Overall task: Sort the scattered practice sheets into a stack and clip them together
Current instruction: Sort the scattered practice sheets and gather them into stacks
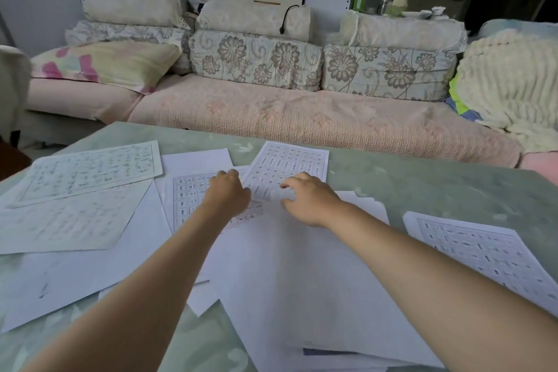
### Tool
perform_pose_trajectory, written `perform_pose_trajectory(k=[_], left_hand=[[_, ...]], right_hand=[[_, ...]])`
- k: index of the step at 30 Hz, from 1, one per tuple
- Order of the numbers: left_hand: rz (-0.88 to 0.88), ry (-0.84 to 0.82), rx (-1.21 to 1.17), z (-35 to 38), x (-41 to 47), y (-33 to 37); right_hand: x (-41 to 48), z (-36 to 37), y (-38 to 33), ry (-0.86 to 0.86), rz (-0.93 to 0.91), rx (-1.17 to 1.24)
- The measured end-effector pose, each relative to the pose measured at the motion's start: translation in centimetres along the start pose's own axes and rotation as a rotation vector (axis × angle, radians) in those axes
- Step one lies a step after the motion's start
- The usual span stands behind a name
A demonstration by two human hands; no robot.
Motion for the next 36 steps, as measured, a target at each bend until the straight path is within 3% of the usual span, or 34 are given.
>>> perform_pose_trajectory(k=[4, 7, 13, 16, 19, 21, 23, 26, 28, 31, 33, 36], left_hand=[[-0.06, -0.057, 0.058, 1.2, 2.7, -0.3], [-0.124, -0.067, -0.07, 1.4, 4.4, 0.3], [-0.257, -0.121, -0.237, 2.7, 5.2, 0.2], [-0.21, -0.04, -0.356, 2.0, 5.4, -0.8], [-0.173, 0.125, -0.296, -1.3, 5.2, -2.8], [-0.196, 0.15, -0.278, -3.3, 4.9, -4.8], [-0.263, 0.065, -0.241, -4.4, 4.1, -6.8], [-0.369, -0.192, -0.115, -4.1, 1.4, -9.6], [-0.376, -0.243, -0.04, -4.1, 0.2, -11.0], [-0.342, -0.136, 0.013, -5.1, -0.1, -12.2], [-0.301, -0.019, 0.033, -6.0, 0.0, -12.0], [-0.361, 0.069, -0.199, -6.5, 0.0, -12.2]], right_hand=[[4.0, 1.6, -1.1, -0.053, 0.002, -0.056], [5.2, 3.4, -1.2, -0.102, 0.003, -0.015], [4.9, 4.8, -1.1, 0.017, -0.067, 0.072], [4.6, 3.9, -0.9, 0.077, -0.06, 0.091], [4.6, 3.4, -0.8, 0.082, -0.03, 0.076], [4.7, 3.3, -1.2, 0.05, -0.027, 0.06], [4.7, 3.1, -2.5, 0.012, -0.06, 0.039], [5.1, 3.0, -5.6, -0.032, -0.093, 0.042], [5.3, 3.5, -7.9, -0.081, -0.108, 0.034], [5.0, 5.1, -10.7, -0.183, -0.122, -0.01], [4.8, 5.5, -11.6, -0.16, -0.13, -0.012], [4.9, 5.2, -12.2, -0.076, -0.152, 0.008]])
Point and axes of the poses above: each hand's wrist, its own x-axis towards the middle knuckle, its own z-axis out of the palm, y = z × x, the point moved 8 cm from there along x, towards the middle knuckle, and after that the axes turned 6 degrees about -x, right-handed, at the moved point
